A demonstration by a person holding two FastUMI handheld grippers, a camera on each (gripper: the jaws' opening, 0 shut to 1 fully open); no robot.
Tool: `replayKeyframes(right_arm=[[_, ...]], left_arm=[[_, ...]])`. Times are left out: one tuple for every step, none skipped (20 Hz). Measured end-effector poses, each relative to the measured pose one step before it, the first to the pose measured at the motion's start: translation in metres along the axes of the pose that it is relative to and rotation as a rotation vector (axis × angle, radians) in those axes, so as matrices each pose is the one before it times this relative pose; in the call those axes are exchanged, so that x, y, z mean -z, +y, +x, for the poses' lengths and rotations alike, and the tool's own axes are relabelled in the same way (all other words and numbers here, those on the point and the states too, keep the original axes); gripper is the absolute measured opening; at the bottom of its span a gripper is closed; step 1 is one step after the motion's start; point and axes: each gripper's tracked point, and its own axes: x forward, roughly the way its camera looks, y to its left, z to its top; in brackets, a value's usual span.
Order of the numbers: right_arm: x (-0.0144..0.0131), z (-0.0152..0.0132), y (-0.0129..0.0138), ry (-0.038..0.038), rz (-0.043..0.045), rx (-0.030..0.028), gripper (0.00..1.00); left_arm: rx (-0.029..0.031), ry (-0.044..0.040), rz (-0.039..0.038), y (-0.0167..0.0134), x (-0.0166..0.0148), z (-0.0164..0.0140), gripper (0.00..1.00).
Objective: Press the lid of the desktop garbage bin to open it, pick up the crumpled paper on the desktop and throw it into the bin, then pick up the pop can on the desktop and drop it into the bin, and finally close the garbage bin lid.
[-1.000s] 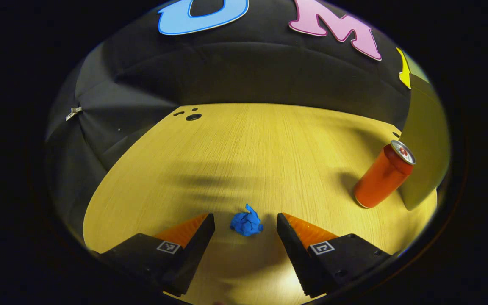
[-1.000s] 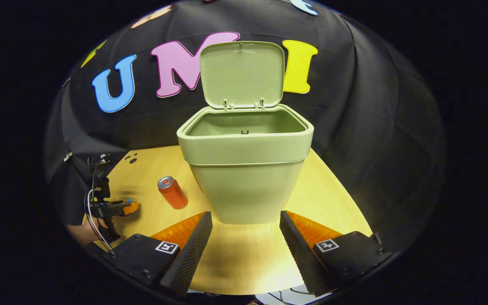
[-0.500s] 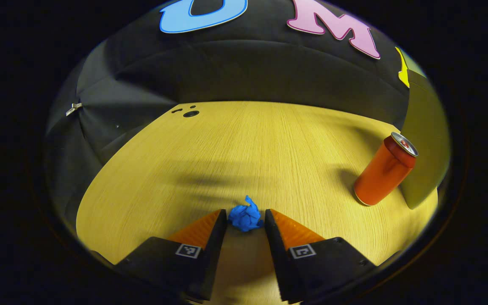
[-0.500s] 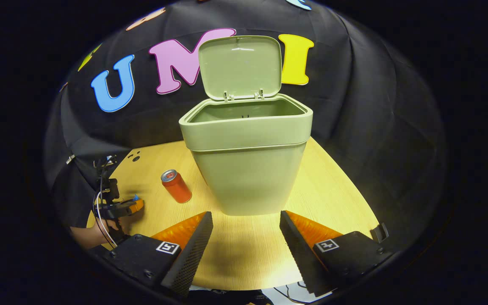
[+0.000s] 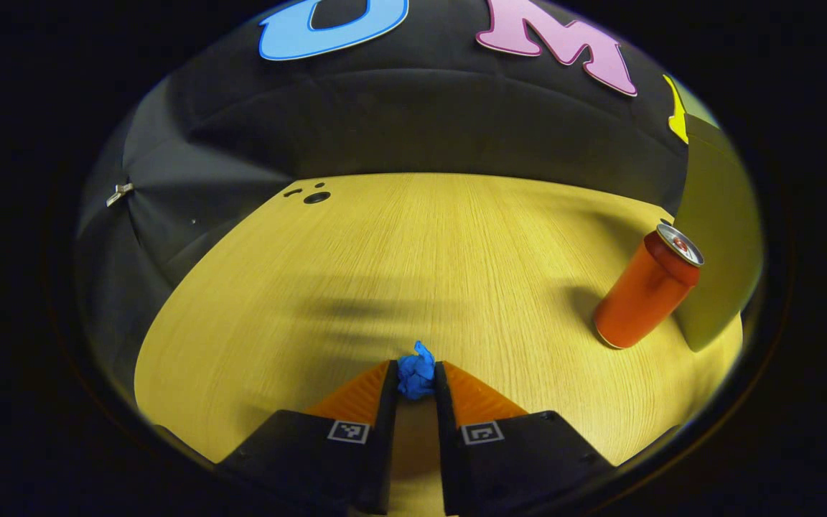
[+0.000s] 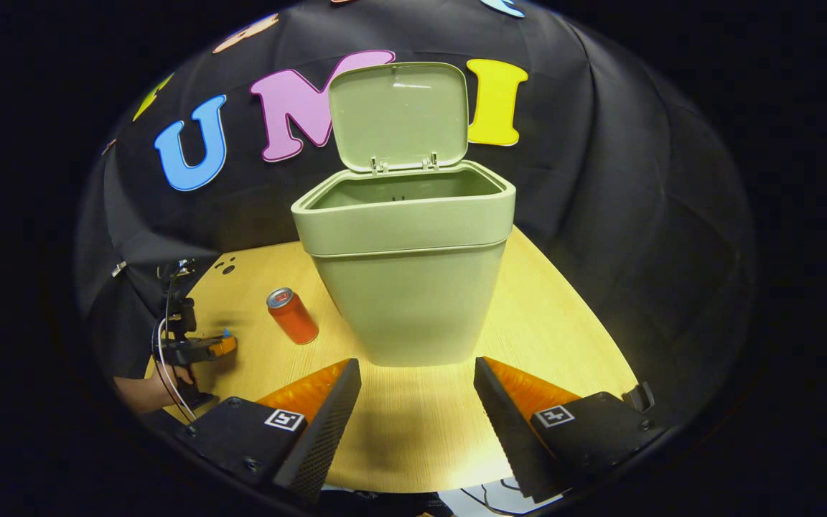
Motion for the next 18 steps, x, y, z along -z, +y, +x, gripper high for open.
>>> replayKeyframes(right_arm=[[-0.00108,0.00092,-0.00080,-0.00099,0.00310,-0.00189,0.99],[-0.00055,0.00074,-0.00023,-0.00183,0.00099,-0.00247,1.00],[-0.00114,0.00119,0.00000,-0.00133,-0.00028,-0.00379,0.99],[-0.00066,0.00177,0.00030,-0.00279,-0.00063,-0.00388,0.99],[-0.00144,0.00101,0.00035,-0.00419,0.00016,-0.00520,0.99],[-0.00155,0.00210,0.00088,-0.00677,0.00127,-0.00677,0.99],[-0.00104,0.00302,0.00082,-0.00370,0.00117,-0.00503,0.99],[-0.00083,0.00257,0.00026,-0.00191,0.00235,-0.00328,0.99],[-0.00255,0.00264,0.00045,-0.00526,0.00613,-0.00206,0.99],[-0.00382,0.00184,0.00136,-0.01013,0.00868,-0.00390,0.99],[-0.00378,0.00021,0.00108,-0.01446,0.00801,-0.00474,0.99],[-0.00374,0.00269,-0.00027,-0.00912,0.00205,-0.00106,0.99],[-0.00231,0.00317,-0.00060,-0.00787,0.00184,-0.00043,0.99],[-0.00347,0.00149,-0.00053,-0.00845,0.00676,-0.00219,0.99],[-0.00140,0.00004,-0.00141,-0.00632,0.01364,-0.00043,0.99],[0.00009,0.00101,-0.00106,-0.00163,0.00651,0.00076,0.99],[-0.00010,-0.00017,-0.00136,0.00120,0.00490,0.00124,0.99],[0.00153,0.00019,-0.00138,0.00189,0.00424,-0.00036,0.99]], left_arm=[[0.00764,-0.01954,0.00515,-0.00251,-0.00812,-0.00482,0.32],[0.00516,-0.01531,0.00792,-0.00106,-0.00723,-0.00496,0.32],[0.00611,-0.01564,0.00843,-0.00160,-0.00878,-0.00573,0.32],[0.00275,-0.01942,0.01577,-0.00057,-0.01026,-0.00575,0.34],[0.00441,-0.01686,0.02165,-0.00123,-0.01044,-0.00672,0.32],[0.01787,-0.02670,0.02264,-0.00507,-0.01646,-0.01021,0.31],[0.02170,-0.03338,0.01248,-0.00612,-0.01986,-0.01086,0.32],[0.02245,-0.02435,0.00459,-0.00659,-0.01624,-0.00793,0.32],[0.02364,-0.02632,0.00351,-0.00787,-0.01541,-0.00596,0.34],[0.02502,-0.02805,0.00429,-0.00800,-0.01914,-0.00848,0.32],[0.03161,-0.03408,0.00091,-0.01070,-0.02103,-0.00632,0.32],[0.04605,-0.04511,0.00208,-0.01727,-0.02804,-0.00694,0.32],[0.04199,-0.03407,0.00540,-0.01520,-0.02216,-0.00497,0.32],[0.03975,-0.02511,0.00908,-0.01632,-0.01872,-0.00354,0.30],[0.06857,-0.05542,0.03918,-0.03487,-0.03436,-0.00425,0.32],[0.03470,-0.03208,0.01833,-0.01669,-0.01495,0.00116,0.32],[0.04571,-0.02056,0.00998,-0.02087,-0.01133,0.00338,0.32],[0.04639,-0.00938,0.00544,-0.02048,-0.00467,0.00402,0.32]])
